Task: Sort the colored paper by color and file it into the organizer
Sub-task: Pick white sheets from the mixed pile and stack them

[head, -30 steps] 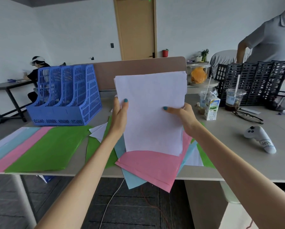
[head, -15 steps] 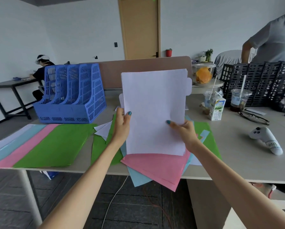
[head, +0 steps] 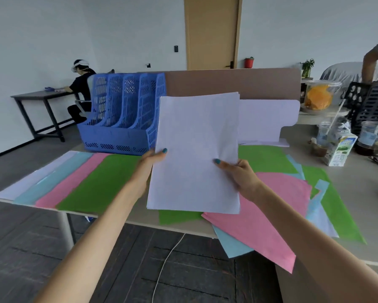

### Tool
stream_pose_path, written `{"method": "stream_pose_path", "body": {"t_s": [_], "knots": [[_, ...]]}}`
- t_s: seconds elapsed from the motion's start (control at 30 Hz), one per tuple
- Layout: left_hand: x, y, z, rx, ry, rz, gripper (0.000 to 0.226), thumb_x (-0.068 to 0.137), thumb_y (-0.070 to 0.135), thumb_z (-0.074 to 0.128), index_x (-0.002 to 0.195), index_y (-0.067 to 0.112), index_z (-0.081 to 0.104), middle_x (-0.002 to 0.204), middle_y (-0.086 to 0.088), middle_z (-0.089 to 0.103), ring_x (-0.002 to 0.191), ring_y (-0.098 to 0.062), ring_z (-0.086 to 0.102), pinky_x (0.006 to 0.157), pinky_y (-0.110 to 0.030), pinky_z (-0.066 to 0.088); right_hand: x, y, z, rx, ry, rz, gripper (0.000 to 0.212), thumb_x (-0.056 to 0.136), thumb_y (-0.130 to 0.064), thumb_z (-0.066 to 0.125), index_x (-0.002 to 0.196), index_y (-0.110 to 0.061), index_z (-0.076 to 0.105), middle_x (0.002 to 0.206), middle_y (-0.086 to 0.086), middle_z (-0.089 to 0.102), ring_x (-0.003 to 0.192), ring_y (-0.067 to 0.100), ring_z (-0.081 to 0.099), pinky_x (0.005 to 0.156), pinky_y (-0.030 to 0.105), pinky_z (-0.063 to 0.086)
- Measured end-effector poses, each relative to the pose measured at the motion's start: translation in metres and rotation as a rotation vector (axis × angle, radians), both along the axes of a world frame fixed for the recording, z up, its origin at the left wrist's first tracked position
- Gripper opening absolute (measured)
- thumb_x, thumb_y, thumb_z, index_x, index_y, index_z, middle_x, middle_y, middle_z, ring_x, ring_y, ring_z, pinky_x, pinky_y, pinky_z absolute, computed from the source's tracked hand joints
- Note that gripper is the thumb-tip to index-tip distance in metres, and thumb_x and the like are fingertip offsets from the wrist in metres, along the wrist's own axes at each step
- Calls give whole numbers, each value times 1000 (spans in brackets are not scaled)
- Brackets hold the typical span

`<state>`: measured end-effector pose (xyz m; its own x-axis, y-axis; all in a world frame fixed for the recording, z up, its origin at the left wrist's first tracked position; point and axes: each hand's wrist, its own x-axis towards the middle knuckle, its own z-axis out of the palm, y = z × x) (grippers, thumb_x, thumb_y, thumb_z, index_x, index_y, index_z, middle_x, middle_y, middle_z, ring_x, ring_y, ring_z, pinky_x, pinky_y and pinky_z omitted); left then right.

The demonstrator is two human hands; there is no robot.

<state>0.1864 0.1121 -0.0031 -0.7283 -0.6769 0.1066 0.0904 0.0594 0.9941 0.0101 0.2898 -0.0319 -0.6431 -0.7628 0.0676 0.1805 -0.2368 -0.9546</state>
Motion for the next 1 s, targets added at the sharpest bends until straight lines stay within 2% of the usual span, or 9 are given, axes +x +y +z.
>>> {"method": "stream_pose_path", "body": {"t_s": [0.07, 0.13, 0.33, 0.43, 0.6, 0.7, 0.8, 0.9, 1.0], "knots": [[17, -10, -2, 114, -54, -28, 21, 85, 29, 65, 105, 23, 69, 100, 4, 74, 92, -15, 70, 81, -34, 52, 13, -21, -5, 5, -17, 12, 12, 84, -6, 67, 94, 0, 70, 93, 11, 74, 79, 23, 71, 74, 36, 58], [35, -22, -5, 186, -107, -69, 14, 88, 28, 62, 97, 21, 71, 91, 1, 75, 81, -17, 72, 70, -31, 51, 26, -42, -8, 8, -30, 13, 10, 84, -7, 67, 92, 0, 70, 92, 11, 74, 78, 23, 71, 75, 37, 59], [81, -69, -8, 210, -171, -81, 28, 86, 24, 66, 112, 18, 69, 106, -6, 72, 97, -25, 69, 89, -40, 51, 69, -103, -14, 5, -66, -19, 3, 84, -5, 67, 84, -3, 69, 77, 6, 74, 65, 17, 70, 62, 29, 58], [103, -98, -10, 266, -174, -119, 24, 86, 25, 64, 108, 17, 71, 106, -7, 72, 96, -25, 70, 87, -39, 50, 87, -128, -14, 1, -80, -50, 2, 83, -5, 68, 84, -3, 69, 77, 4, 74, 65, 16, 70, 60, 27, 57], [129, -139, -16, 250, -252, -178, 35, 85, 29, 67, 119, 20, 65, 115, -2, 69, 107, -19, 66, 93, -35, 48, 114, -164, -13, 1, -90, -104, 4, 83, -4, 68, 85, -1, 68, 75, 3, 73, 64, 16, 69, 59, 26, 57], [140, -154, -19, 212, -273, -166, 28, 87, 27, 66, 115, 23, 64, 110, 4, 71, 101, -13, 68, 83, -29, 51, 131, -183, -16, 28, -86, -139, 9, 82, -6, 70, 88, -1, 68, 78, 4, 72, 66, 18, 68, 62, 28, 58], [157, -175, -21, 177, -289, -165, 25, 87, 25, 67, 112, 25, 64, 109, 7, 71, 103, -10, 66, 90, -29, 49, 153, -204, -18, 33, -81, -162, 5, 83, -6, 69, 87, -2, 68, 78, 4, 72, 66, 18, 68, 64, 28, 59], [175, -203, -24, 130, -295, -152, 27, 88, 25, 66, 115, 26, 62, 109, 10, 70, 105, -7, 63, 86, -23, 48, 177, -228, -20, 44, -78, -193, 0, 84, -6, 69, 83, -6, 69, 76, 1, 72, 67, 17, 67, 62, 25, 57], [199, -232, -28, 72, -321, -139, 45, 86, 31, 70, 127, 24, 56, 122, 11, 63, 118, -10, 54, 103, -28, 38, 205, -254, -23, 70, -70, -228, 3, 82, -9, 71, 84, -9, 69, 88, 7, 71, 77, 22, 67, 77, 35, 56]]}}
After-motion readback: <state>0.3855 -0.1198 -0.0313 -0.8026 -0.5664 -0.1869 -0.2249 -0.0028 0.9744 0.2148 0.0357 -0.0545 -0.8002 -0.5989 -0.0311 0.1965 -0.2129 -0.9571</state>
